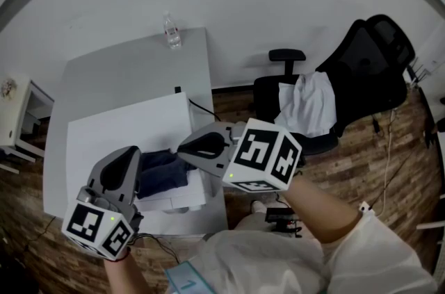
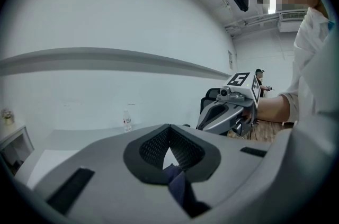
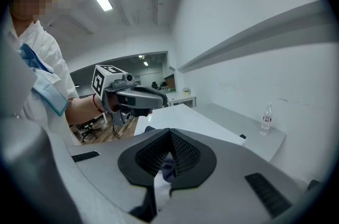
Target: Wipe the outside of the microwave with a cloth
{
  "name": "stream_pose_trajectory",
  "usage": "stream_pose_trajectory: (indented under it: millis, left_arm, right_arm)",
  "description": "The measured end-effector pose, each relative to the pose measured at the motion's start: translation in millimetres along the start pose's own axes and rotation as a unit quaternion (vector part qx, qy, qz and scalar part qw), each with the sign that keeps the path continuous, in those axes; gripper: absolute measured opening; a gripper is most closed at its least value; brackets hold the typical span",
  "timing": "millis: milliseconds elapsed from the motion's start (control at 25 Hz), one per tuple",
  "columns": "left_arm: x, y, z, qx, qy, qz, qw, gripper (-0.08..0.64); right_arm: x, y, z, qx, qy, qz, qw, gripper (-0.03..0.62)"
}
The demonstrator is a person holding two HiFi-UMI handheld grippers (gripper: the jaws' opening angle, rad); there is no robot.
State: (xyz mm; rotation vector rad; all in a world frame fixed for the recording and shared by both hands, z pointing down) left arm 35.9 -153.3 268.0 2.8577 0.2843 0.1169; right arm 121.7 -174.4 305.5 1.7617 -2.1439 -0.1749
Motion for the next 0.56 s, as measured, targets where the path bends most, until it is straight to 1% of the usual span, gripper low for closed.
stream_pose_trajectory:
  millis: [560]
  left_arm:
    - [7.3,-5.3,-3.6,-0.004,0.0,-0.009,1.0,0.002]
  right_arm:
    - [-7.7,-0.9,-4.9,-0.005,0.004,0.0,1.0,0.032]
Point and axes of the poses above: the fingertips, and each gripper's own axes: y forward along the fingers, x to its right, z out of its top, the point moved 2 cm from there along -y, backward along the fingers, and after that the axes turned 13 degrees about z, right-handed, at the moved point
